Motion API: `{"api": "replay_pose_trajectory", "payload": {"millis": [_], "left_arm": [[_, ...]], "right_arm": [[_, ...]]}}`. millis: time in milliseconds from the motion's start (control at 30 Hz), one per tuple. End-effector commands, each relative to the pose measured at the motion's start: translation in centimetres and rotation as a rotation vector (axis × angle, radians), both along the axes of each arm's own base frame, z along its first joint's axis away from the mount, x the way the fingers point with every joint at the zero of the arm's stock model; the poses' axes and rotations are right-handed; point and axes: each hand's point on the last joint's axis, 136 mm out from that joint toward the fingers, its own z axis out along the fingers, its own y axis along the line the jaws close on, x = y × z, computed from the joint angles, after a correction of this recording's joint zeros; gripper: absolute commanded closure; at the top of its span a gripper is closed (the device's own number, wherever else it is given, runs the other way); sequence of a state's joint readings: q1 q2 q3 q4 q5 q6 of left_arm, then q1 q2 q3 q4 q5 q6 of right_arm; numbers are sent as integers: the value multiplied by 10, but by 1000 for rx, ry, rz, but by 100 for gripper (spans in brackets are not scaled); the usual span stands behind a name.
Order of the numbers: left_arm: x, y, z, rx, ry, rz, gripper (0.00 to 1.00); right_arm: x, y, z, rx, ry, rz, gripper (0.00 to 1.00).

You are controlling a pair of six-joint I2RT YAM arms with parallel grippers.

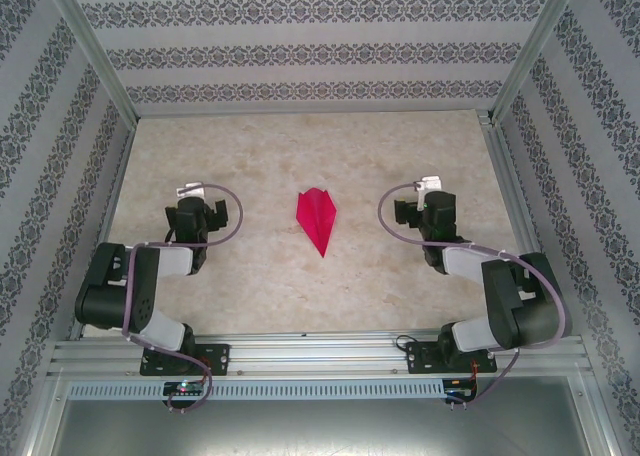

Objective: Fold a paper plane with a square sheet of paper (pick it up from the middle)
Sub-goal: Reset both arms

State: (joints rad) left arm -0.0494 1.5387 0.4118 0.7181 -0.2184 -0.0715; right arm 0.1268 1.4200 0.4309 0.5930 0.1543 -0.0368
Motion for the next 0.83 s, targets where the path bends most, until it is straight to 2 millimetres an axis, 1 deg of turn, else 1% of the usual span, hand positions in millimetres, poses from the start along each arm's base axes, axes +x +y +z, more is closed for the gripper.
{"api": "replay_pose_trajectory", "payload": {"millis": [0, 33, 67, 100, 133, 167, 200, 233, 333, 533, 800], "left_arm": [[6, -17, 15, 0, -114, -139, 0], [9, -18, 17, -6, -112, -148, 0], [11, -7, 14, -13, -101, -85, 0], [11, -4, 14, -25, -83, -75, 0], [13, -4, 18, -17, -109, -74, 0], [11, -4, 14, -18, -91, -73, 0], [12, -4, 16, -19, -98, -74, 0], [12, -4, 16, -16, -102, -74, 0], [11, -5, 15, -17, -95, -75, 0], [11, -4, 16, -17, -99, -75, 0], [11, -5, 16, -17, -100, -75, 0]], "right_arm": [[5, 1, 29, 104, -179, 97, 2], [5, 1, 24, 117, -195, 107, 2], [6, 0, 18, 127, -233, 104, 2], [8, 0, 20, 132, -254, 100, 2], [8, -3, 13, 125, -185, 84, 2], [13, -10, 15, 117, -136, 40, 2], [16, -19, 14, 121, -147, -14, 2], [17, -22, 17, 126, -191, -27, 2], [14, -26, 16, 111, -159, -60, 2], [11, -19, 18, 64, -189, -51, 2], [14, -19, 16, 94, -166, -30, 2]]}}
